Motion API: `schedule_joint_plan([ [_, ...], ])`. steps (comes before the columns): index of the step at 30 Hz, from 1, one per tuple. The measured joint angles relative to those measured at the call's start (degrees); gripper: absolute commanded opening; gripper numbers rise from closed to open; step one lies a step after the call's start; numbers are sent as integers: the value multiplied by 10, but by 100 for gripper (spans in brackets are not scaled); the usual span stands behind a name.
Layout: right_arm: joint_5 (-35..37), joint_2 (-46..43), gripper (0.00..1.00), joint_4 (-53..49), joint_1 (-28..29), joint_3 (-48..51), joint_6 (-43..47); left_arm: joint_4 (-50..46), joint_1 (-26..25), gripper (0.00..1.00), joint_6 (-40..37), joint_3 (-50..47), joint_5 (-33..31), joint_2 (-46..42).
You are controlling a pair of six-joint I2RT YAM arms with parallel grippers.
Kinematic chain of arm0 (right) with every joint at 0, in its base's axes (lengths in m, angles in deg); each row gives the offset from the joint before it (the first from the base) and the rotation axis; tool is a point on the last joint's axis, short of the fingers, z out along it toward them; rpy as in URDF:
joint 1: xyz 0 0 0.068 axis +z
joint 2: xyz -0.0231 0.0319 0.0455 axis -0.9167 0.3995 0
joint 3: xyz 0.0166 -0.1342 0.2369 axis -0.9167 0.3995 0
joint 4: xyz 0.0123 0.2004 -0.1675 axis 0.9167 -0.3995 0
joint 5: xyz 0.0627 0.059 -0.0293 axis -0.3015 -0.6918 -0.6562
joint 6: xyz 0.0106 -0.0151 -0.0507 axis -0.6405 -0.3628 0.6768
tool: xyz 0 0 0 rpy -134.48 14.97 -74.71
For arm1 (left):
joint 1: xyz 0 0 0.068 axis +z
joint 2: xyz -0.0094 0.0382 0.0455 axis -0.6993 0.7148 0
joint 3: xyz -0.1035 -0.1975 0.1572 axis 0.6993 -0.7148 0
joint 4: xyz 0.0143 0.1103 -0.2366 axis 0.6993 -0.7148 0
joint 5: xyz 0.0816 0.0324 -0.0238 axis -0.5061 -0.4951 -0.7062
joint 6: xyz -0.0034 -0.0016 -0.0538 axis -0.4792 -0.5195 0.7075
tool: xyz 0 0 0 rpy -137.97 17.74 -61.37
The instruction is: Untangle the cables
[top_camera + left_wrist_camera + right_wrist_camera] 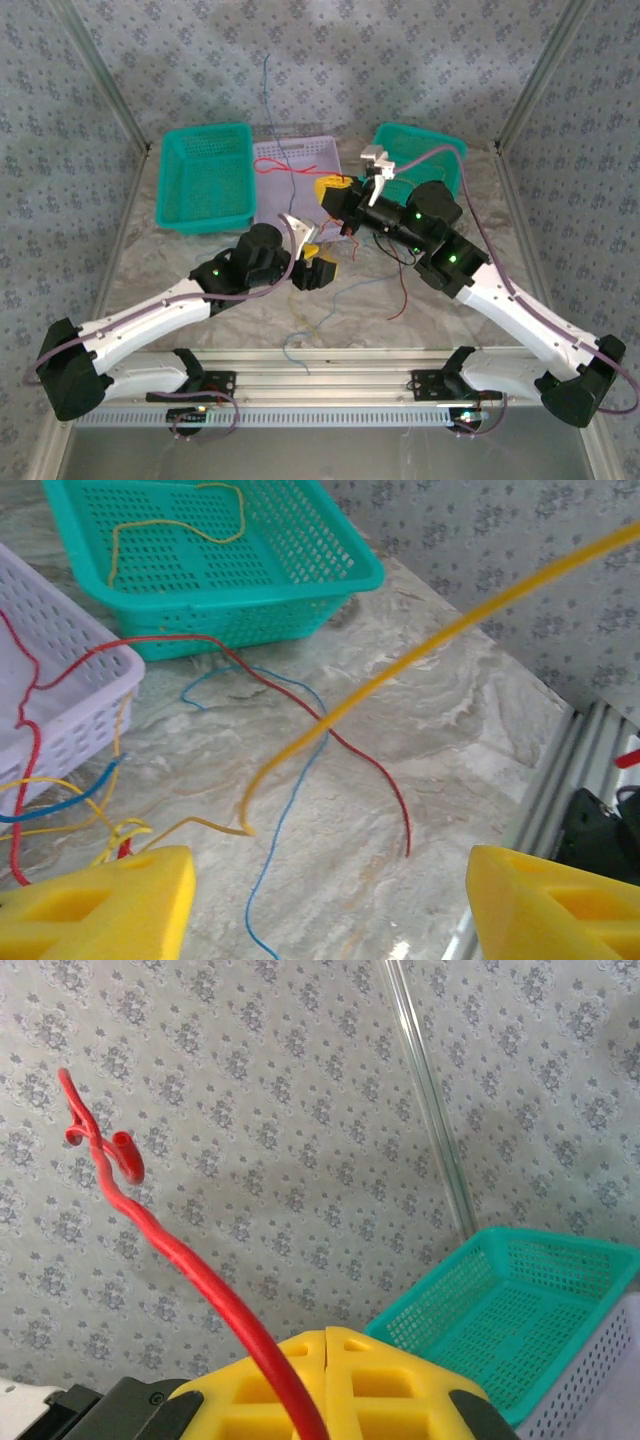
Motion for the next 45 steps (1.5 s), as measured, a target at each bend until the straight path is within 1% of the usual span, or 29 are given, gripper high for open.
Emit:
schedule_joint_plan([
  [4,-6,0,0,0,5,-3,-2,1,0,71,-9,0,-32,0],
  [6,-9,0,0,0,7,-3,-5,5,0,67,-11,1,-40,5],
  [7,-10,0,0,0,9,-3,-6,6,0,63,-13,2,-44,11],
  [8,-11,0,0,0,10,-3,-7,7,0,58,-16,5,-46,19],
  [9,-11,0,0,0,10,-3,-9,8,0,50,-18,8,-49,28],
  [13,-16,0,0,1,12,-3,-13,9,0,18,-25,22,-54,54],
  [15,-15,-2,0,1,12,-3,-14,9,0,0,-26,26,-56,57],
  [17,-12,-8,0,1,12,-3,-14,9,0,0,-28,31,-57,57],
  [20,12,-27,0,2,12,3,-12,8,5,0,-26,35,-55,49],
  [24,64,-57,0,2,1,14,-1,-7,15,0,-20,35,-52,0],
  [29,113,-65,0,-5,-50,15,13,-36,33,0,-11,43,-42,-83],
  [34,162,-62,0,-28,-108,15,25,-90,46,0,-10,59,-40,-150],
  [37,173,-42,0,-35,-151,12,21,-128,54,0,-15,83,-44,-179],
  [39,176,-13,0,-38,-173,5,13,-150,61,0,-22,104,-47,-197],
  [43,164,50,0,-41,-191,-10,-4,-176,68,0,-42,142,-59,-213],
  [45,139,99,0,-46,-189,-42,-16,-183,69,0,-51,150,-61,-218],
])
